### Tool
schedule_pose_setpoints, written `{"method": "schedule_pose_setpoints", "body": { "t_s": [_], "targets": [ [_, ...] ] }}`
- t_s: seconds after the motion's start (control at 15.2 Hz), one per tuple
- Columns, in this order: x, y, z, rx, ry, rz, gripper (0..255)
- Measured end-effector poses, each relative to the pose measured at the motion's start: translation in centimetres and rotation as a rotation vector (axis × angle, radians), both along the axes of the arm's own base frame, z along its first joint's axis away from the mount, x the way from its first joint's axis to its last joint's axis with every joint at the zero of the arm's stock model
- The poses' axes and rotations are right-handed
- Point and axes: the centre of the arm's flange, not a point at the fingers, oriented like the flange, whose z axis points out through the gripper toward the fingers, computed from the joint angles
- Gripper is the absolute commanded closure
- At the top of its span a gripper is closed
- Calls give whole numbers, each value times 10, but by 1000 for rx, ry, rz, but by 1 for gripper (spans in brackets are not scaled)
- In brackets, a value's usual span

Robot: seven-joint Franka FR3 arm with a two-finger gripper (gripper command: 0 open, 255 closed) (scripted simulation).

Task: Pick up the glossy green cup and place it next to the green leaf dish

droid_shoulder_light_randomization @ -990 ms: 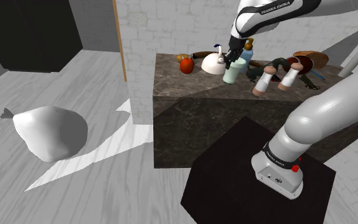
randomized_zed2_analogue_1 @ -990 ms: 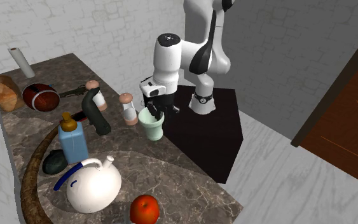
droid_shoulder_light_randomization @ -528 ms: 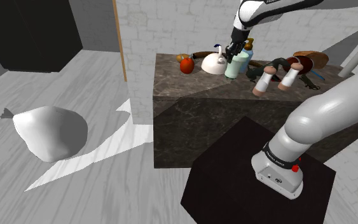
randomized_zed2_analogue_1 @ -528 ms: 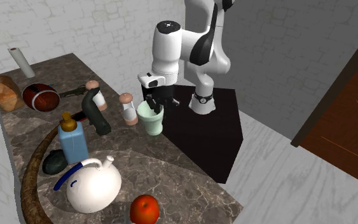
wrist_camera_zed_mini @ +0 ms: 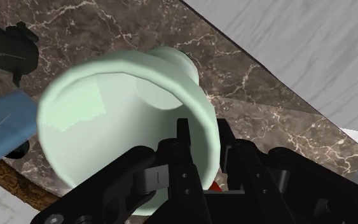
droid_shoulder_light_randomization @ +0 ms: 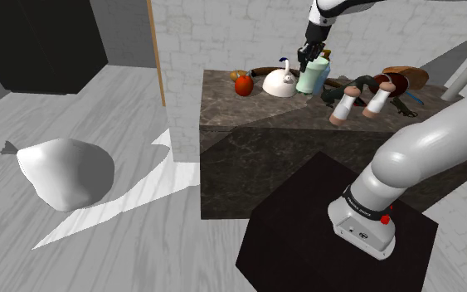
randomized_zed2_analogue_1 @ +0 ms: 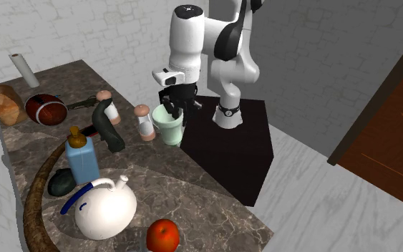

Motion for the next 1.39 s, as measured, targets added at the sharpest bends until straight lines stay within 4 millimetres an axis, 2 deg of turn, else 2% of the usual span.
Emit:
{"method": "schedule_pose_setpoints", "body": {
  "t_s": [0.73,0.86,1.39],
  "targets": [
    [-1,1,56,0,0,0,255],
    [-11,-10,59,0,0,0,255],
    [-76,-89,62,0,0,-1,255]
  ]
}}
